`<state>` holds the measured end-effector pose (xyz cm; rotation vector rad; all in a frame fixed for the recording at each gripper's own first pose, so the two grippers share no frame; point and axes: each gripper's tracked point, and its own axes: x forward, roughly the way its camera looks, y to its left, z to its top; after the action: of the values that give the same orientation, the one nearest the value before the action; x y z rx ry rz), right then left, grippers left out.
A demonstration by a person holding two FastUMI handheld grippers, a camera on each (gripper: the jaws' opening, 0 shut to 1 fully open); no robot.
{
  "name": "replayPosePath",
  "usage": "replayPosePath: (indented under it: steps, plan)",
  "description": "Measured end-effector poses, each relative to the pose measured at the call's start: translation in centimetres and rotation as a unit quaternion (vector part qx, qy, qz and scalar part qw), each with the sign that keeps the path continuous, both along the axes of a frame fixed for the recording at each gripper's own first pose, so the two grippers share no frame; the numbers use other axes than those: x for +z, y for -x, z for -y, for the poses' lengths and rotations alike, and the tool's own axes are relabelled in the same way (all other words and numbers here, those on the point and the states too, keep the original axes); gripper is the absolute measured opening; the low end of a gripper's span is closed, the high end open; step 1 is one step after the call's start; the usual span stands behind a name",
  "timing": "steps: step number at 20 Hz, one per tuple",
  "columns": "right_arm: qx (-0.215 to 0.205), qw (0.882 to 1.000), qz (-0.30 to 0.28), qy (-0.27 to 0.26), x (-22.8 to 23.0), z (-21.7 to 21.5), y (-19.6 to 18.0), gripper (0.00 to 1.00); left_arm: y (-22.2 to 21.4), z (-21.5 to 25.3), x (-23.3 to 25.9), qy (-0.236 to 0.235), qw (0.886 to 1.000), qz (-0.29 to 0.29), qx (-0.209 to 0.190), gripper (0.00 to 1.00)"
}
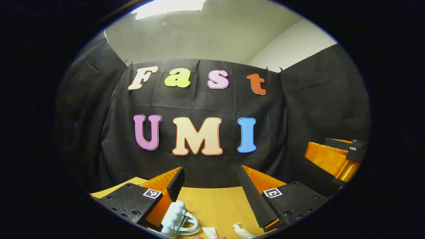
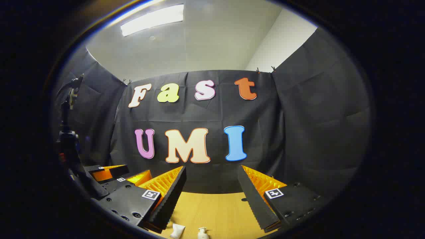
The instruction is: First open the suitcase, pack the skin care products into it, and then close the suitcase.
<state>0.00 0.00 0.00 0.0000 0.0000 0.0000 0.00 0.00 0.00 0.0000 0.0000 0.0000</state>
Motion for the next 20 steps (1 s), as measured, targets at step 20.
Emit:
replayPosePath:
  steps: [20]
  plan:
    - [0.017, 0.999, -0.034, 0.0, -3.8, -1.1, -2.2, 0.98, -0.4, -2.5, -8.2, -0.062, 0.994, -0.093, 0.008, 0.95]
